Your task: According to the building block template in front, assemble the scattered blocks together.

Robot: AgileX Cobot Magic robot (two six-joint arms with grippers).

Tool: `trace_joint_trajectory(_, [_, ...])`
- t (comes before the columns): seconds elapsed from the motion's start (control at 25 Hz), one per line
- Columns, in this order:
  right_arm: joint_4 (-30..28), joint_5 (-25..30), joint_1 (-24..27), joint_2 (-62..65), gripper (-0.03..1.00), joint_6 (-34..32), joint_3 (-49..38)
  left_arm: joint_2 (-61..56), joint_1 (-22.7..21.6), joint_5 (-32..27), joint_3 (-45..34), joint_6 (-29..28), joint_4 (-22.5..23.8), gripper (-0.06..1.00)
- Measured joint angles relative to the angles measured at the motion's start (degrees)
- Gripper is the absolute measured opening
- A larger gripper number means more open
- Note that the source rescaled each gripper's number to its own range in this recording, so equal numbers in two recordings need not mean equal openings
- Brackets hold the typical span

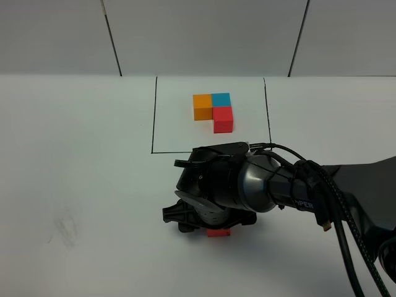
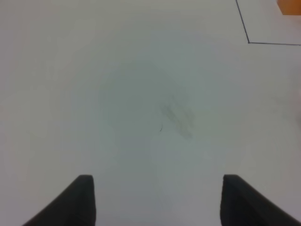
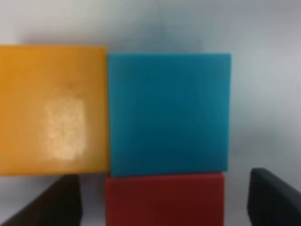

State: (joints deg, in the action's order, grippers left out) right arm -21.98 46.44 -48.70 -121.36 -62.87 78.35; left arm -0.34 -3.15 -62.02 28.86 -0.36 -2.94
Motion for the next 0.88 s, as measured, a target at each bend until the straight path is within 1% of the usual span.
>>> trace_joint_trajectory(0.12, [1.3,0.1,0.0,0.0,0.81,0.8,0.4,0.0,0.0,0.0,0.0,0.0,0.0,0.29])
trace_joint_trajectory(0.28, [4.5,0.1,0.0,0.4,0.97,2.6,0.4,0.0,0.0,0.0,0.0,0.0,0.0,0.29])
trace_joint_trajectory(0.4, [7.4,0.8,0.0,2.0,0.99,3.9,0.4,0.0,0.0,0.0,0.0,0.0,0.0,0.29])
trace_joint_trajectory(0.52, [7.3,3.2,0.0,6.2,1.00,6.8,0.4,0.0,0.0,0.0,0.0,0.0,0.0,0.29])
trace_joint_trajectory(0.56, [5.9,4.4,0.0,7.8,1.00,7.2,0.4,0.0,0.0,0.0,0.0,0.0,0.0,0.29])
trace_joint_trajectory(0.64, [1.2,7.0,0.1,12.3,1.00,7.5,0.4,0.0,0.0,0.0,0.0,0.0,0.0,0.29])
trace_joint_trajectory(0.8, [-14.2,13.5,2.3,22.4,1.00,9.7,0.4,0.0,0.0,0.0,0.0,0.0,0.0,0.29])
trace_joint_trajectory(0.88, [-21.7,15.7,5.3,27.3,1.00,12.0,0.4,0.0,0.0,0.0,0.0,0.0,0.0,0.29])
